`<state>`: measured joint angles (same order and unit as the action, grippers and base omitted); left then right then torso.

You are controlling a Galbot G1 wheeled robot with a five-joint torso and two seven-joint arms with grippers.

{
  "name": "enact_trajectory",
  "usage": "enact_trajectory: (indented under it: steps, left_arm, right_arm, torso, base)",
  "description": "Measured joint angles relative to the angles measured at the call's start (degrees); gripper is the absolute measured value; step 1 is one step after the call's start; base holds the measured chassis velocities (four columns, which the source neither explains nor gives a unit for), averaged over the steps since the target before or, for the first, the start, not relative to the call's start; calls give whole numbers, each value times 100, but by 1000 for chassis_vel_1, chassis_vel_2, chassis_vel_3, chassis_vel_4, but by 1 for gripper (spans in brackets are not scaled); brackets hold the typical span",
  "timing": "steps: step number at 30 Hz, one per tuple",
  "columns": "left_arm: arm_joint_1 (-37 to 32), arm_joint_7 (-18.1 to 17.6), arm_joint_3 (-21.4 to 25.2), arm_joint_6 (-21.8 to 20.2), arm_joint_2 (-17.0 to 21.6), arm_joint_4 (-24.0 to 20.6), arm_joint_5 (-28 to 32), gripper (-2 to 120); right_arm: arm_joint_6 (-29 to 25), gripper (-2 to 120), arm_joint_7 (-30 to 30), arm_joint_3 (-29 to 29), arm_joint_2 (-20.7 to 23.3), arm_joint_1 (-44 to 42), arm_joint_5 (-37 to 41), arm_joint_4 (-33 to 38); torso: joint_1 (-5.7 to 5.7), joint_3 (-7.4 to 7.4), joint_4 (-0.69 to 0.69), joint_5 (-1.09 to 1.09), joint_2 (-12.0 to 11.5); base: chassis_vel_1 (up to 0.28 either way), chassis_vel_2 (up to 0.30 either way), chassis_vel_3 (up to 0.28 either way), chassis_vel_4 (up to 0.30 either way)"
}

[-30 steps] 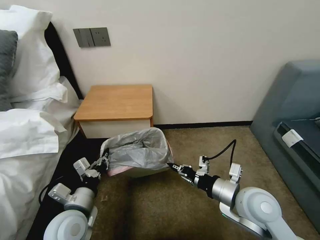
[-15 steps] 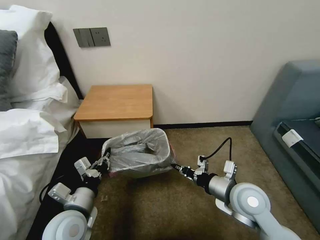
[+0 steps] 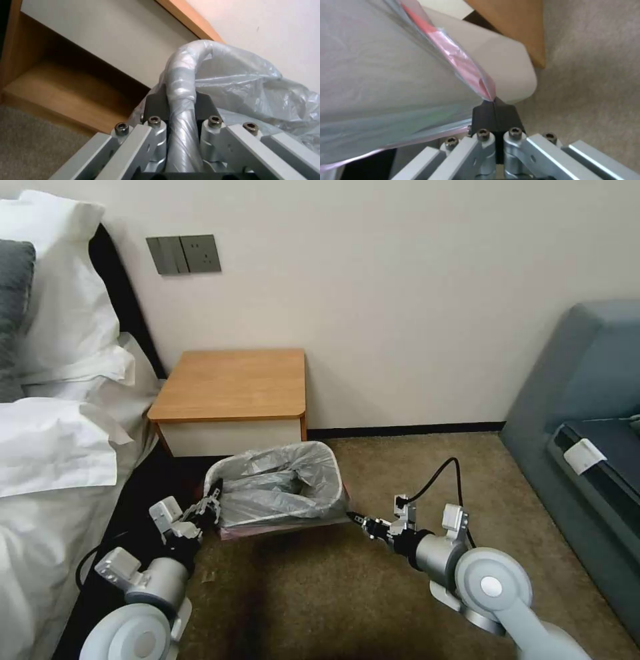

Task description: Pick up the garbage bag from the table and place it over the trash can.

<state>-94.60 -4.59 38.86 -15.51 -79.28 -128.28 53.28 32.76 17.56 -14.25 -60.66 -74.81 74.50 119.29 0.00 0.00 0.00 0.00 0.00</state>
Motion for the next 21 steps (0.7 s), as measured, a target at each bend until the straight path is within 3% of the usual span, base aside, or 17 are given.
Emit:
enact_trajectory:
  steps: [17, 21]
  left_arm:
    - [-8, -73, 3, -5, -52, -93, 114, 9]
    - [-3, -83, 11, -5, -50, -94, 123, 9]
  right_arm:
    - [-89, 0, -168, 368, -77, -9, -701, -21]
    - [-105, 14, -124, 350, -44, -51, -744, 58]
  torso:
    - [0, 0, 0, 0, 0]
    - [0, 0, 0, 0, 0]
  base:
    - [0, 0, 0, 0]
    - [0, 0, 0, 0]
